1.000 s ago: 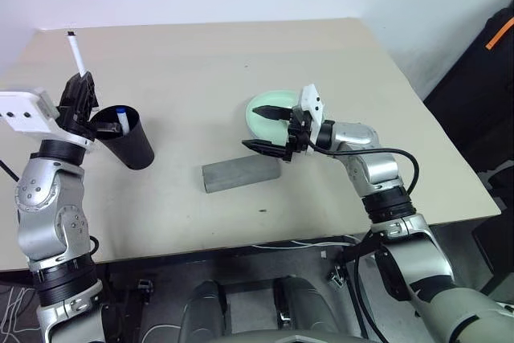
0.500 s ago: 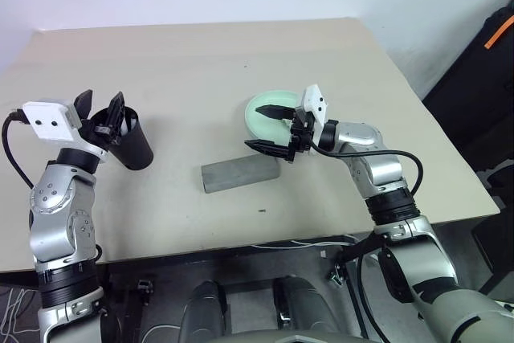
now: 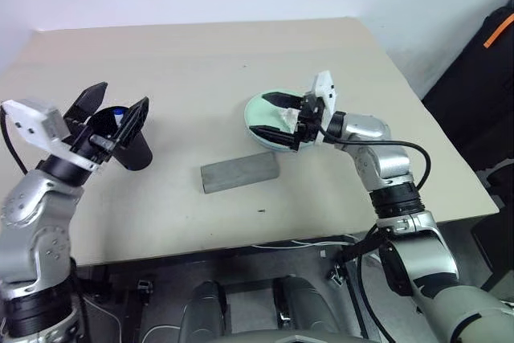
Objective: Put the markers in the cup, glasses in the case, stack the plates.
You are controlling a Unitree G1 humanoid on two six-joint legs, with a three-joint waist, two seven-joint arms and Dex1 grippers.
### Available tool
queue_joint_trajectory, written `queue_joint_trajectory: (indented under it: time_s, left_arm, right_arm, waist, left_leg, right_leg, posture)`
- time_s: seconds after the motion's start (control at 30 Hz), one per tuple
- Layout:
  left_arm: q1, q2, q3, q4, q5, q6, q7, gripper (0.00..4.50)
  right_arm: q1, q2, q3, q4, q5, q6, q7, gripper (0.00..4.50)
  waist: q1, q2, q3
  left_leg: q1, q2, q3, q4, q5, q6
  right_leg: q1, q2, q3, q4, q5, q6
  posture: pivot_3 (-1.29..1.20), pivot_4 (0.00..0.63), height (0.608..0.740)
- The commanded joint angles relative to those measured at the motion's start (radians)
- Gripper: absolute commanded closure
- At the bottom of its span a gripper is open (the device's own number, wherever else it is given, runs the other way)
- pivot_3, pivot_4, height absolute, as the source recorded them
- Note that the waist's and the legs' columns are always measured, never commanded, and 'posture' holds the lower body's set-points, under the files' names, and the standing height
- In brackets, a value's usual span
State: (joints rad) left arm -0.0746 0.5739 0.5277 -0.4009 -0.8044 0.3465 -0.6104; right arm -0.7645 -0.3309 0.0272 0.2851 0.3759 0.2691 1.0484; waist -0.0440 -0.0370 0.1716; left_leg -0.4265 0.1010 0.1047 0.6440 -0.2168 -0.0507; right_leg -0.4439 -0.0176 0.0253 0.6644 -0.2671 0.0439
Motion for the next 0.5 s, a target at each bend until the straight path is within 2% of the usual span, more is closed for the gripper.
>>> queue_joint_trajectory:
  time_s: [0.03, 0.17, 0.4, 0.5]
  left_arm:
    - [0.058, 0.069, 0.029, -0.038, -0.042, 0.053, -0.054, 0.03]
    - [0.091, 0.08, -0.023, -0.029, -0.038, 0.049, -0.126, 0.03]
    - [0.159, 0.059, -0.143, 0.036, 0.096, -0.018, -0.22, 0.03]
    - [0.135, 0.043, -0.174, 0.075, 0.121, -0.041, -0.237, 0.03]
  right_arm:
    - [0.027, -0.011, -0.061, -0.102, 0.069, 0.016, -0.011, 0.0]
    - [0.095, -0.03, -0.145, -0.202, 0.191, 0.129, -0.045, 0.0]
    - [0.211, -0.084, -0.146, -0.301, 0.193, 0.167, -0.083, 0.0]
    - [0.231, -0.096, -0.149, -0.321, 0.192, 0.164, -0.102, 0.0]
  waist:
    - [0.001, 0.001, 0.0]
    - [0.003, 0.001, 0.001]
    - [-0.003, 0.002, 0.001]
    - [-0.001, 0.002, 0.001]
  left_leg:
    - [0.0, 0.0, 0.0, 0.0, 0.0, 0.0]
    - [0.0, 0.0, 0.0, 0.0, 0.0, 0.0]
    - [0.0, -0.001, 0.001, -0.002, 0.0, 0.0]
    - [0.0, -0.001, 0.001, -0.004, 0.0, 0.0]
  right_leg:
    - [0.0, 0.0, 0.0, 0.0, 0.0, 0.0]
    - [0.0, -0.001, 0.0, 0.0, 0.0, 0.0]
    - [-0.001, -0.004, 0.001, -0.002, 0.0, -0.001]
    - [-0.003, -0.004, 0.001, -0.002, 0.0, -0.001]
  posture:
    - [0.0, 0.15, 0.726]
    - [0.0, 0.15, 0.726]
    - [0.0, 0.15, 0.726]
    - [0.0, 0.15, 0.726]
